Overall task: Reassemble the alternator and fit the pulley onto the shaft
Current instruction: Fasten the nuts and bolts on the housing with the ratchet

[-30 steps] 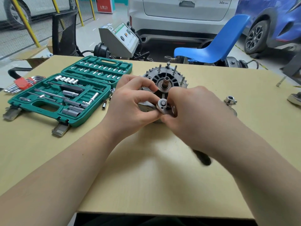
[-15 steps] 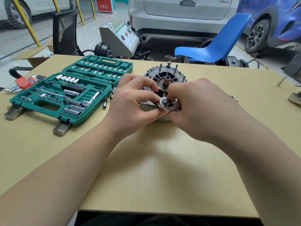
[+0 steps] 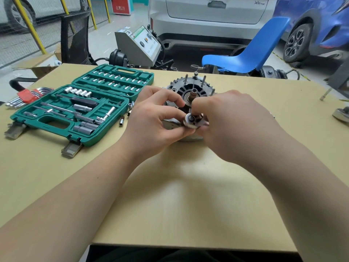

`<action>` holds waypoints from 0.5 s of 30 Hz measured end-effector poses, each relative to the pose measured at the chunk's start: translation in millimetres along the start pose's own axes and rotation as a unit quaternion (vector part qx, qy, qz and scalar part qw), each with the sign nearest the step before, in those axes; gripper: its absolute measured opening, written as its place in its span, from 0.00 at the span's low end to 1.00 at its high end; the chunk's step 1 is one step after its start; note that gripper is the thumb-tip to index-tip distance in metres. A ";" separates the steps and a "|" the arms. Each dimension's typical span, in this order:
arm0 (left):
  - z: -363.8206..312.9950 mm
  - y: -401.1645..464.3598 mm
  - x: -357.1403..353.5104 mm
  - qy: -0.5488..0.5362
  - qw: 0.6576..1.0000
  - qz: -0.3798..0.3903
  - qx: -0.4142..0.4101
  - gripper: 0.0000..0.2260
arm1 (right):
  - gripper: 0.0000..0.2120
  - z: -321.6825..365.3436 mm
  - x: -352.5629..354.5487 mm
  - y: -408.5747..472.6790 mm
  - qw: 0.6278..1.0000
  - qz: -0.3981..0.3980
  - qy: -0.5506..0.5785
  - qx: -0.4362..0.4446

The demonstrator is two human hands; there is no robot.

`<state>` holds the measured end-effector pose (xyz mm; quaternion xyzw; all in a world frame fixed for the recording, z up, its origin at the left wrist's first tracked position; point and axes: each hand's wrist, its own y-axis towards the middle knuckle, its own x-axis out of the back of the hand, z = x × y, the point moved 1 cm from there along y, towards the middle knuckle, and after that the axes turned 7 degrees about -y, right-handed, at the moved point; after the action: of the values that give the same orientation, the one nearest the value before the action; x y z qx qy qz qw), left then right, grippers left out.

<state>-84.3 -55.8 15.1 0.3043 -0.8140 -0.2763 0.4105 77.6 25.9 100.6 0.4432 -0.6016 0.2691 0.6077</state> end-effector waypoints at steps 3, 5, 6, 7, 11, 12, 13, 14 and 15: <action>1.4 0.1 1.2 0.009 1.000 0.006 -0.006 0.07 | 0.19 10.9 -4.9 -4.9 0.998 0.008 0.064 -0.018; 2.5 0.2 1.3 0.016 1.000 0.012 -0.009 0.07 | 0.20 17.7 -10.6 -7.2 0.997 0.006 0.074 -0.016; 2.7 0.0 1.2 0.017 1.000 0.012 -0.012 0.08 | 0.20 19.6 -13.0 -7.7 0.997 0.006 0.075 -0.017; 2.6 -0.3 1.0 0.015 1.000 0.012 -0.014 0.09 | 0.21 20.1 -14.8 -7.5 0.997 0.011 0.071 -0.018; 0.9 -0.3 0.7 0.008 1.000 0.007 -0.011 0.09 | 0.22 14.9 -15.3 -7.6 0.998 0.016 0.056 -0.020; 0.4 -0.1 0.5 0.010 1.000 0.003 -0.009 0.09 | 0.21 13.1 -14.4 -7.8 0.998 0.012 0.055 -0.021; -0.2 0.2 0.5 0.013 1.000 0.000 -0.008 0.09 | 0.19 11.2 -13.7 -7.6 0.998 0.005 0.055 -0.021; -0.8 0.4 0.3 0.016 1.000 -0.001 -0.007 0.08 | 0.17 9.8 -13.1 -7.6 0.998 -0.001 0.055 -0.023; -1.2 0.6 0.3 0.019 1.000 -0.001 -0.006 0.07 | 0.15 8.7 -12.9 -7.7 0.998 -0.010 0.058 -0.025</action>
<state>-83.6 -55.8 16.3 0.3078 -0.8041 -0.2759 0.4273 78.3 17.4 85.4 0.4174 -0.5672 0.2738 0.6550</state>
